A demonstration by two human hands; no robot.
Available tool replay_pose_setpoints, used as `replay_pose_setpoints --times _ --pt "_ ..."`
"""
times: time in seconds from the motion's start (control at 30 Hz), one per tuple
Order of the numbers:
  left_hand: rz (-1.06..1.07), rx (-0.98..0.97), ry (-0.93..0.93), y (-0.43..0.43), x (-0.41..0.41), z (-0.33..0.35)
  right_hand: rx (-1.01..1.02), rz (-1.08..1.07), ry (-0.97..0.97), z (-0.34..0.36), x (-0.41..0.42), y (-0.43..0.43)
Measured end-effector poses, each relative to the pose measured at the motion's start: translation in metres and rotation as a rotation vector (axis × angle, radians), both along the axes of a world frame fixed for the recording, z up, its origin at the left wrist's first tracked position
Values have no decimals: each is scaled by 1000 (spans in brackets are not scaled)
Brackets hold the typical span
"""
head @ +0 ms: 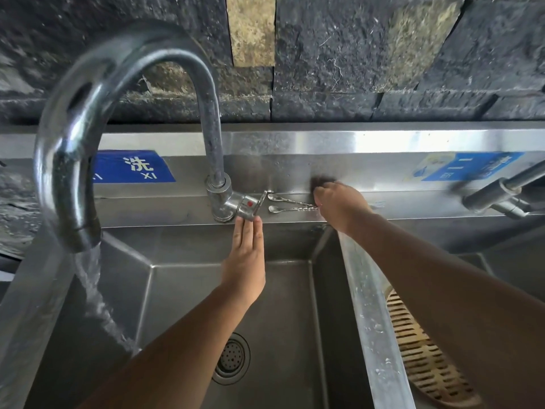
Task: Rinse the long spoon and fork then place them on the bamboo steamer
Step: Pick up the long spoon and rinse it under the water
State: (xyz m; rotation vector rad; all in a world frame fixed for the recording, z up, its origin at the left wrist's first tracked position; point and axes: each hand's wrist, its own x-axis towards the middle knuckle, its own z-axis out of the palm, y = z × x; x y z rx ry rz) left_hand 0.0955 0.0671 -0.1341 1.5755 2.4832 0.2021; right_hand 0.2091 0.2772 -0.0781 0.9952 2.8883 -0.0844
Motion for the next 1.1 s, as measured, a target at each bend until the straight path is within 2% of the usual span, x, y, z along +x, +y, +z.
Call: replay_pose_setpoints --times 0.17,0.37,0.7,0.9,1.03,1.1 --pt "4 3 8 1 2 0 167 111 -56 -7 3 -2" --pt "-1 -10 4 1 1 1 262 181 -16 -6 12 -6" --pt "4 -59 -39 2 -1 6 292 163 -25 20 11 -15" --pt "41 -181 -134 1 -7 33 75 -25 -38 42 18 -62" --pt "38 -151 -148 -47 5 40 -107 -112 -79 47 25 -117" --pt "66 -107 -204 -76 10 43 -277 -157 -45 46 24 -147"
